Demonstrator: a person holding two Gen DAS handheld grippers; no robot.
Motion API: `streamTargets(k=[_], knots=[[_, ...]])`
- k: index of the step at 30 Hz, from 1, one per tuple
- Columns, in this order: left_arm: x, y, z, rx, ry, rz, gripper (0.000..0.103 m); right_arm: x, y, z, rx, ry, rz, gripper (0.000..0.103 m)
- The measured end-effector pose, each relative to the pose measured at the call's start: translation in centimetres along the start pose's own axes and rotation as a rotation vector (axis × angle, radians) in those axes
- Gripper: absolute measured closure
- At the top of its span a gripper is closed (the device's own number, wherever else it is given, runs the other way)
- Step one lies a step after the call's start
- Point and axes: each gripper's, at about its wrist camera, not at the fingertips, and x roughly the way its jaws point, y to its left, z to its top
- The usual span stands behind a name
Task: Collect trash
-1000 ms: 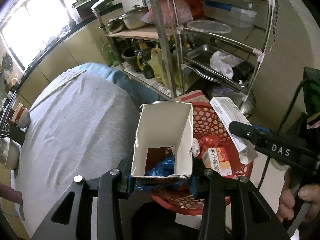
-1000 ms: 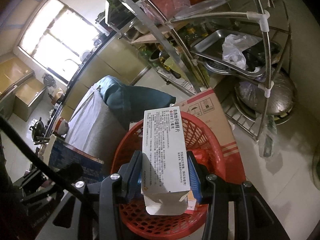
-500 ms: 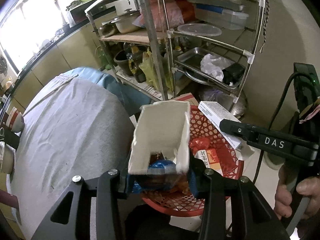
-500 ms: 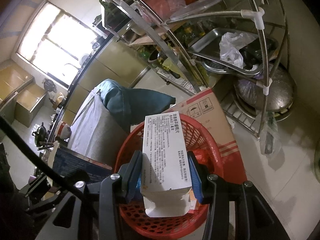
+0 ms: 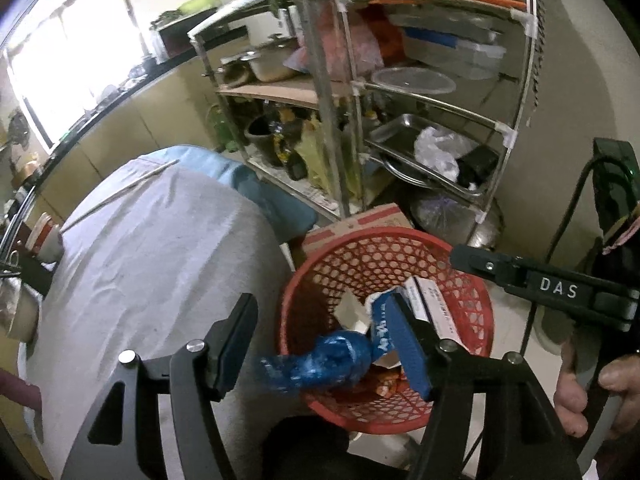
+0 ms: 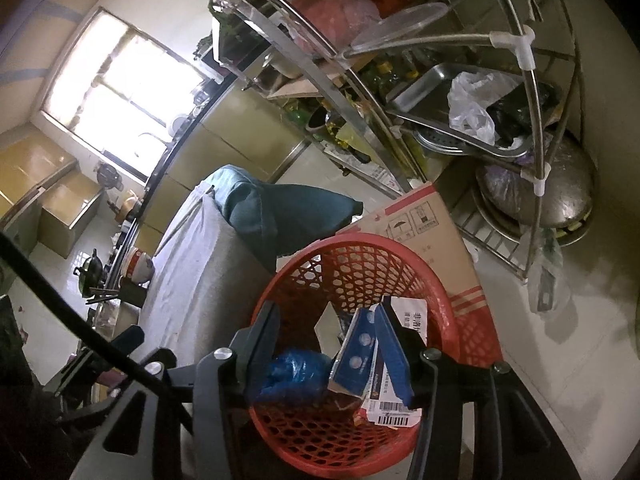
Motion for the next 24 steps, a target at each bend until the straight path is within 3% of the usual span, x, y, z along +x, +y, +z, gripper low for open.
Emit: streamTargets(k=[10,14,24], knots=[[-2.6,6.5,-2.1,-0.174,-0.021,0.165,0.035,0.4,4.3,-1.4,-0.127,0.008,-0.004,0.05],[-4.2,9.7,-3.7,-0.264,-0.04,0.228,0.021,0.3,6.8,-2.6,-0.201,0.004,-0.007,0.049],[-8.9,14.8,-8.6,-0.403,-0.1,0.344,0.021,-1.0,13.2,-6.4,-0.375,-0.01,0.017,0.048]])
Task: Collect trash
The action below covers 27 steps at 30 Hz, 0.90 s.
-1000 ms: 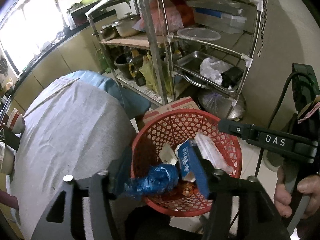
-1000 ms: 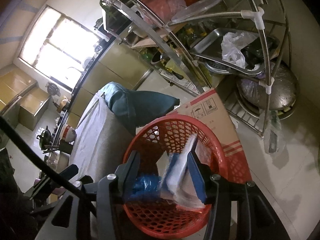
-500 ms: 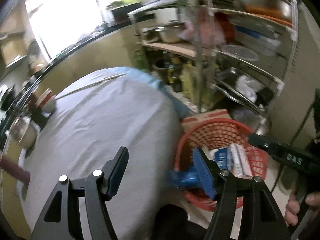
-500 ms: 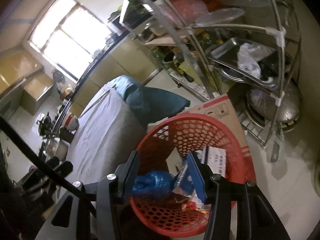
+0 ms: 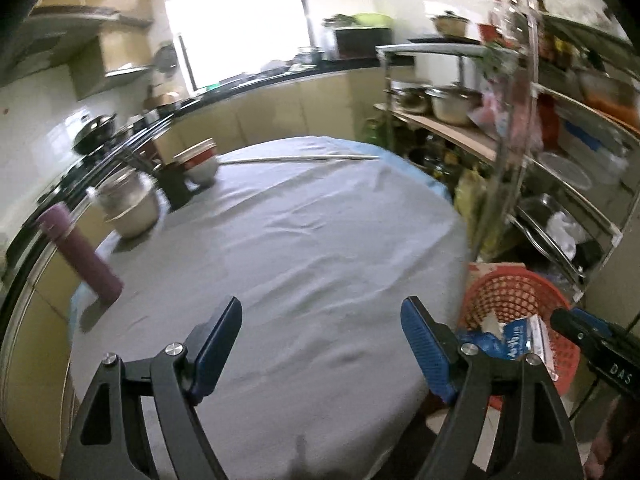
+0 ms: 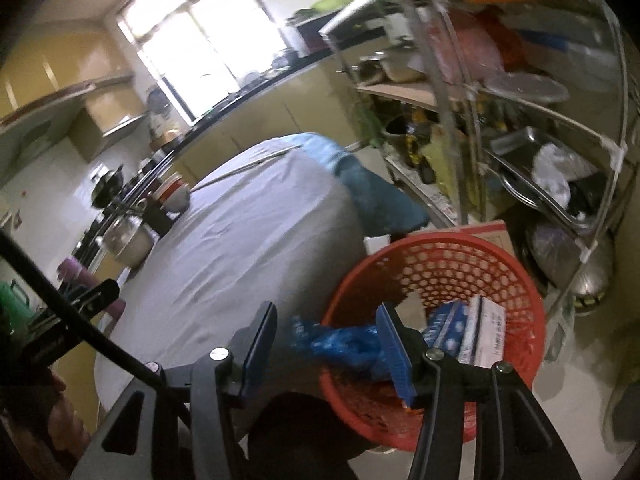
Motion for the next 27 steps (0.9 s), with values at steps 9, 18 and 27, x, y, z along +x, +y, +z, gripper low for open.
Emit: streamTargets(k=[9,18,27], knots=[[-2.6,5.4,-2.3,-0.072,-0.025,0.162,0.021,-1.1,7.8,-0.5,-0.156,-0.035,0.086,0.045],[-4.4,10.3,-4.4,-0.175,-0.033,0.23,0.02,-1.0,13.8,-1.8,-0.268,-0.038,0.157,0.044],[-5.5,13.5,-6.1,-0.243,-0.022,0.301,0.02,-0.9,18.0,-3.1,-0.343,-0.025,0.203,0.044]])
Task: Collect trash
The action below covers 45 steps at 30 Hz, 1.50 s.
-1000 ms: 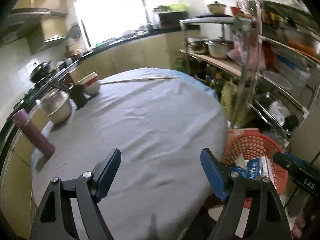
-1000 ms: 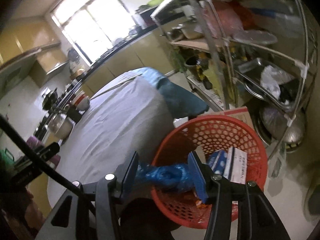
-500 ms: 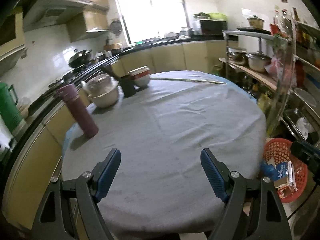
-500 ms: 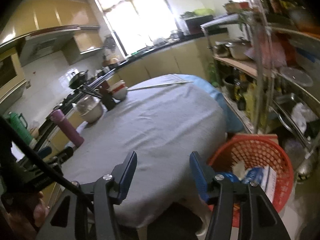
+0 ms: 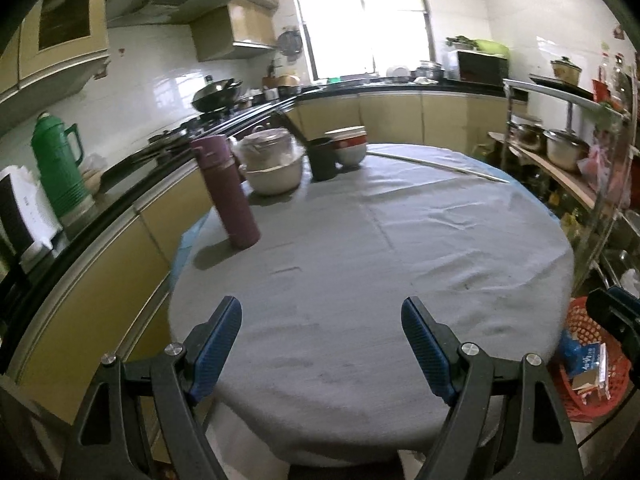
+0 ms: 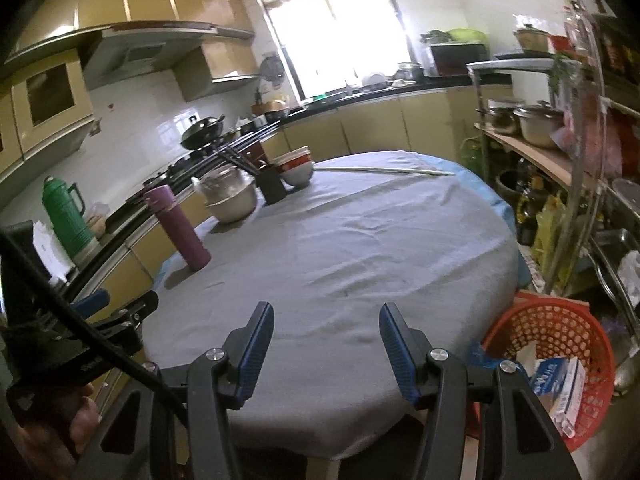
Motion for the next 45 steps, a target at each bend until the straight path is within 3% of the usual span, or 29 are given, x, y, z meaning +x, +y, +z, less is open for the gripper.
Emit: streamTargets(k=[6,16,22,45], knots=[[-0.9,3.1,-0.3,-0.069,-0.001,0.028,0.02,0.1,3.1,-0.6,-0.041,0.003,0.023,0.044],[-3.8,6.4,-0.9,-0.135,-0.044,0.014,0.02,-1.5,6.5,-2.3,-0.079,0.001,0.023,0.041],[-4.3,6.4,-0.7,-0.117,-0.07,0.029,0.02,-2.7,7.5,-2.1,-0.095,-0.046,0.025,0.04],[-4.5,6.6,-1.0,-0.119,-0.088,0.027,0.02,-2.6,8.3,-3.0,-0.145,-0.046,0.019,0.04]])
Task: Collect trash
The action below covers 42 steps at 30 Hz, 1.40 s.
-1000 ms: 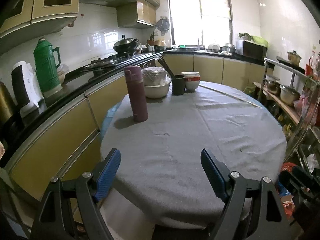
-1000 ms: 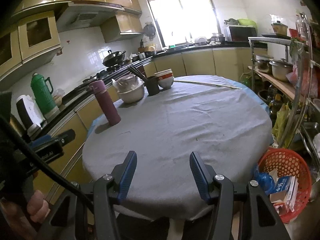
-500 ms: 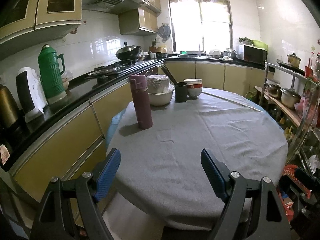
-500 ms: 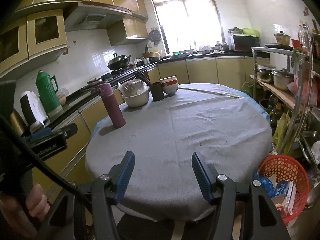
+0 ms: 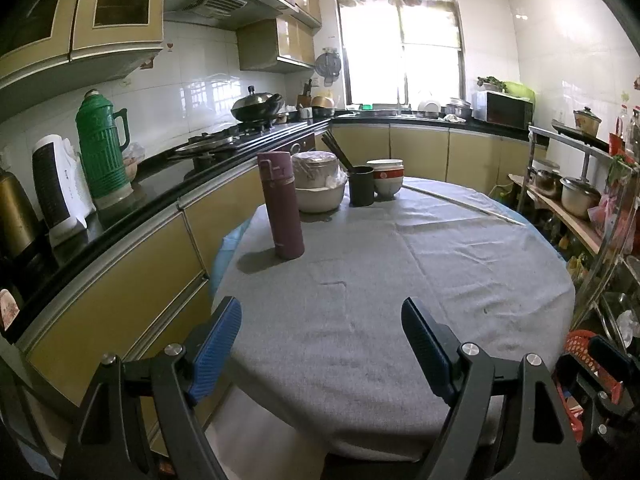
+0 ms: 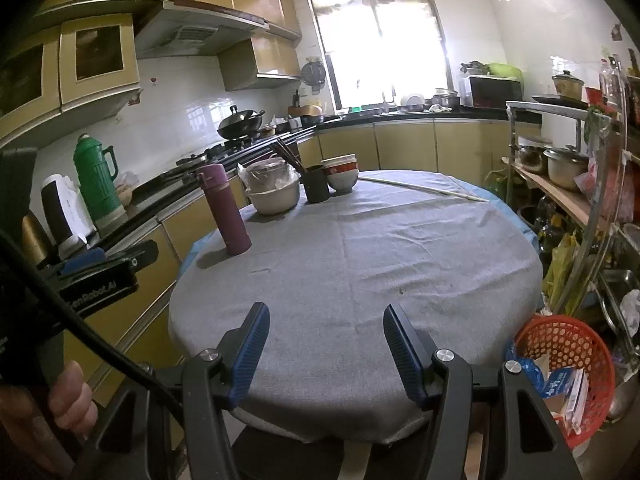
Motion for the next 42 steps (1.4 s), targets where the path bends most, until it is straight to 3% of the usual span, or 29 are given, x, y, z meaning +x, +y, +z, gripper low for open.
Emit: streamTargets(k=[42], knots=[[0.12,0.02,0.05,-0.013,0.009,-0.001,0.02,0.36,-0.3,-0.11,0.011,0.011,-0.002,0.04]])
